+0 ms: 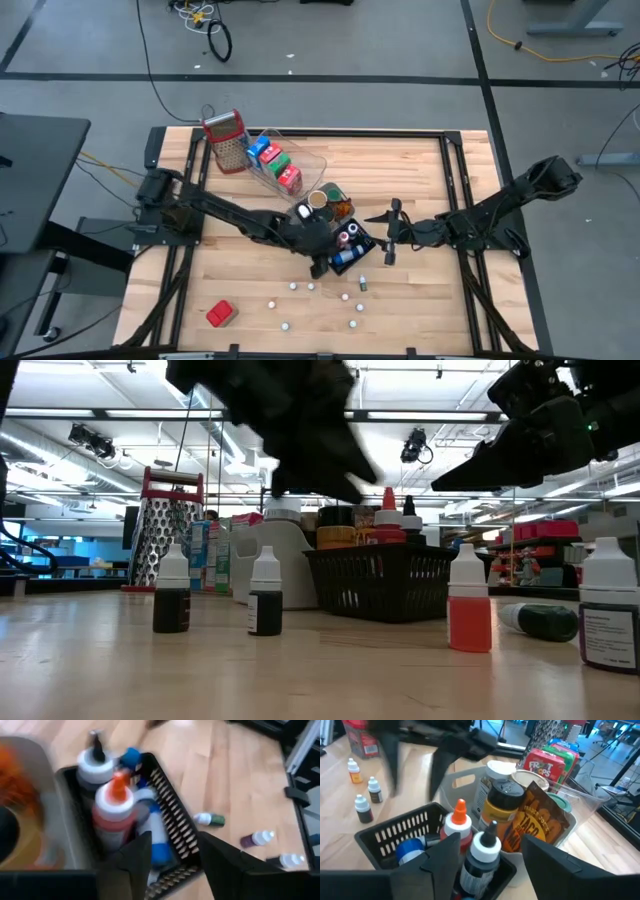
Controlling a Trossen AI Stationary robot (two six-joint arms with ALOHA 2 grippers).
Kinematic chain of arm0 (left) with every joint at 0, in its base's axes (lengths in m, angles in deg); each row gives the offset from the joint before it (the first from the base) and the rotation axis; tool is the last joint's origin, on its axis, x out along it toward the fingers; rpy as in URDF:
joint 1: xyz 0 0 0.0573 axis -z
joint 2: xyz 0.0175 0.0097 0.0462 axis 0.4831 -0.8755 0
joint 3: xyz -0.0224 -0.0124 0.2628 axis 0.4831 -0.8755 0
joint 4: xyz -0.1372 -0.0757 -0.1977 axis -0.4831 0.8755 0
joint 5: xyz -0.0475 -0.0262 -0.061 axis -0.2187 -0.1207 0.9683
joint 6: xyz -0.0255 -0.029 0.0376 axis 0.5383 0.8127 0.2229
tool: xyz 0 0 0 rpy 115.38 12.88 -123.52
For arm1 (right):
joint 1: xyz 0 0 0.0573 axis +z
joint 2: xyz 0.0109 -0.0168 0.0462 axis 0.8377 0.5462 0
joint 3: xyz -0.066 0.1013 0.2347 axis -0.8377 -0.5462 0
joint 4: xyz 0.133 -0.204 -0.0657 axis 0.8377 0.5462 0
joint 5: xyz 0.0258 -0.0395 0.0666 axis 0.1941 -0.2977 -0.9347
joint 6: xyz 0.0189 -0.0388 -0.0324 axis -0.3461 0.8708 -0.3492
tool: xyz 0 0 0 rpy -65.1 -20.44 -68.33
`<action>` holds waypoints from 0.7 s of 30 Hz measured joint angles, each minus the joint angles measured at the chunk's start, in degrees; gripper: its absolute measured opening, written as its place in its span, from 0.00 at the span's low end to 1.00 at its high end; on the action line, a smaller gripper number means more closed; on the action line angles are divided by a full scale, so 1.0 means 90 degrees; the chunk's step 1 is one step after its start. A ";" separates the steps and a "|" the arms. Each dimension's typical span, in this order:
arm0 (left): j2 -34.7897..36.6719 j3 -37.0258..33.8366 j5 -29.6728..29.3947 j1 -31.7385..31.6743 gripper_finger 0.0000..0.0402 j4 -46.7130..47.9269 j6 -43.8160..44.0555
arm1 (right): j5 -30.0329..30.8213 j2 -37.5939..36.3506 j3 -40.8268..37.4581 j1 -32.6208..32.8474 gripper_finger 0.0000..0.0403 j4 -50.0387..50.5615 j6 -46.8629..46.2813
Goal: Pick & Place Kitchen Items
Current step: Adjust the blue food coloring bottle on the black bin
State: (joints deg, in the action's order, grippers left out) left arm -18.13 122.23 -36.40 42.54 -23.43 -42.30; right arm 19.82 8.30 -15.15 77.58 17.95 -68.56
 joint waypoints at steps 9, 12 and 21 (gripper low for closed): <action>-0.0384 0.0760 -0.0225 0.0284 0.48 0.0753 -0.0503 | 0.0051 0.0208 -0.0041 -0.0090 0.60 -0.0084 -0.0013; -0.0683 0.1400 -0.0322 0.0388 0.47 0.1411 -0.0639 | 0.0080 0.0233 -0.0036 -0.0097 0.60 0.0023 -0.0072; -0.1211 0.1989 -0.0513 0.0391 0.49 0.2417 -0.0016 | 0.0866 0.0457 -0.0057 -0.0232 0.60 0.0794 -0.0890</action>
State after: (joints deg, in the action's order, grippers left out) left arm -29.03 140.14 -41.01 46.06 -1.67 -42.44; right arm 27.61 12.41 -15.67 75.49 25.10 -76.57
